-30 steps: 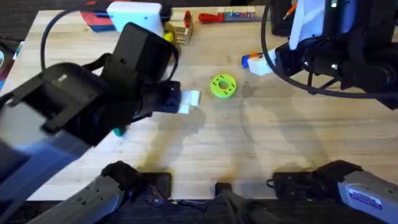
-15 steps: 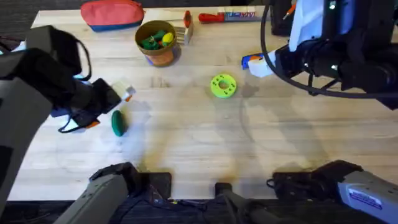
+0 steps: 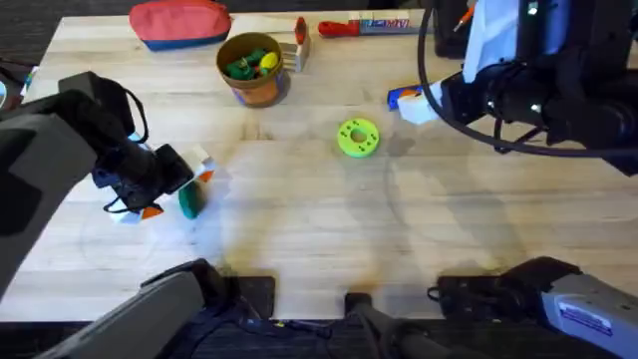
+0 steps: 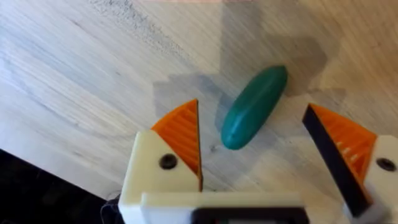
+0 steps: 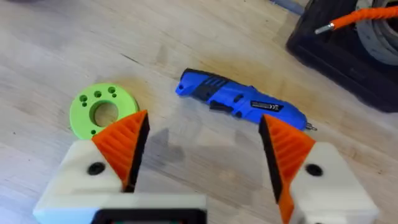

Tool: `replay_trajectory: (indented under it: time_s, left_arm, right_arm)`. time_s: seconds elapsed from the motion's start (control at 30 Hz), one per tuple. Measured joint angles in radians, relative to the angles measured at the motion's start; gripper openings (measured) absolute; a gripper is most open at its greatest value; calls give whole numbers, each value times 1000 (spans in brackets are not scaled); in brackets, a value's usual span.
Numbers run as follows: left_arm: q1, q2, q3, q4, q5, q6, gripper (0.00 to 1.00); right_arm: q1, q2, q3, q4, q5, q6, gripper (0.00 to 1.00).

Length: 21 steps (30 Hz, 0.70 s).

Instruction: Pick up the gripper from the table and insert it into the empty holder that is missing its gripper. Then pick up a screw, insert it into the mounting hole, and use the screwdriver to tighten it. Finally, clean up the table by picking up the vegetable and placing it into the bucket.

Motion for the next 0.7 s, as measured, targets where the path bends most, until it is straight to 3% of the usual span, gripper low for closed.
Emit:
replay_trajectory:
  time_s: [0.03, 0.1, 0.17, 0.27, 0.33, 0.6, 0.7]
  left_arm:
    - [0, 14, -3, 10, 0, 1, 988]
    - [0, 70, -17, 28, 0, 6, 795]
    - [0, 88, -23, 27, 2, 7, 543]
    - [0, 91, -23, 28, 0, 9, 72]
    - [0, 90, -22, 29, 0, 11, 21]
    - [0, 90, -7, 2, -9, 19, 27]
    - [-42, 89, 94, -40, -20, 20, 27]
  right_arm:
    - [0, 0, 0, 0, 0, 1, 992]
    - [0, 0, 0, 0, 0, 3, 991]
    - [0, 0, 0, 0, 0, 3, 991]
    - [0, 0, 0, 0, 0, 6, 991]
    - [0, 0, 0, 0, 0, 6, 991]
    - [0, 0, 0, 0, 0, 6, 991]
    - [0, 0, 0, 0, 0, 6, 991]
